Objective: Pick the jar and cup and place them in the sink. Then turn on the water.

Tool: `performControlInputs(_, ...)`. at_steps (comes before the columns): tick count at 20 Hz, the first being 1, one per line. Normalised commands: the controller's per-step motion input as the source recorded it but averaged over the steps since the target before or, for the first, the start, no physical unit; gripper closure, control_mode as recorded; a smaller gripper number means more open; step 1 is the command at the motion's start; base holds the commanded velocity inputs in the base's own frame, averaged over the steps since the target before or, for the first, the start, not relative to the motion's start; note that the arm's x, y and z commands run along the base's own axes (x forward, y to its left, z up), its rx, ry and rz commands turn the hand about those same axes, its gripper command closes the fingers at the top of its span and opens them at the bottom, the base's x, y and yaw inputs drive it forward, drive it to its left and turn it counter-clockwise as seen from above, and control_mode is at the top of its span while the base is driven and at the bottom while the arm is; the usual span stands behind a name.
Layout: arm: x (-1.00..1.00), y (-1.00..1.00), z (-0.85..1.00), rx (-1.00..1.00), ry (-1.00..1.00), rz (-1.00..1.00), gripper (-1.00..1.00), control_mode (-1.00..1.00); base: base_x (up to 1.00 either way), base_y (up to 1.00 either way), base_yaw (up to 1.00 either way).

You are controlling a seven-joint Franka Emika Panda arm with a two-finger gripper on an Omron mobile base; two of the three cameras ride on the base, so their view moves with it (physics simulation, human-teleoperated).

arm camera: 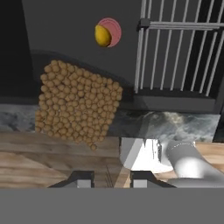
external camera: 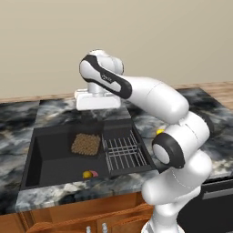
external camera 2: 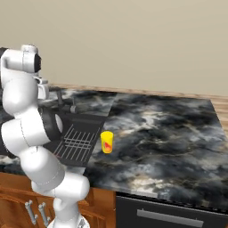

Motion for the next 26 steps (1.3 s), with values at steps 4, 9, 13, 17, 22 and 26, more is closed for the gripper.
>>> performControlInputs(4, 0.0, 0.41, -0.1, 0.0, -0.01, 0.0, 1.0, -1.0, 0.0, 0.0, 0.0)
performControlInputs(9, 0.0, 0.4, -0.15, 0.0, -0.02, 0.0, 1.0, -1.0, 0.0, 0.0, 0.0)
performControlInputs(13, 0.0, 0.39, -0.19, 0.0, -0.02, 0.0, 1.0, -1.0, 0.0, 0.0, 0.0)
performControlInputs(17, 0.01, 0.33, -0.26, 0.0, -0.01, -0.02, 1.0, -1.0, 0.0, 0.0, 0.0)
performControlInputs(22, 0.04, 0.16, -0.33, -0.01, 0.0, -0.08, 1.0, -1.0, 0.0, 0.0, 0.0)
performControlInputs(26, 0.06, 0.08, -0.29, -0.02, -0.01, -0.22, 1.0, -1.0, 0.0, 0.0, 0.0)
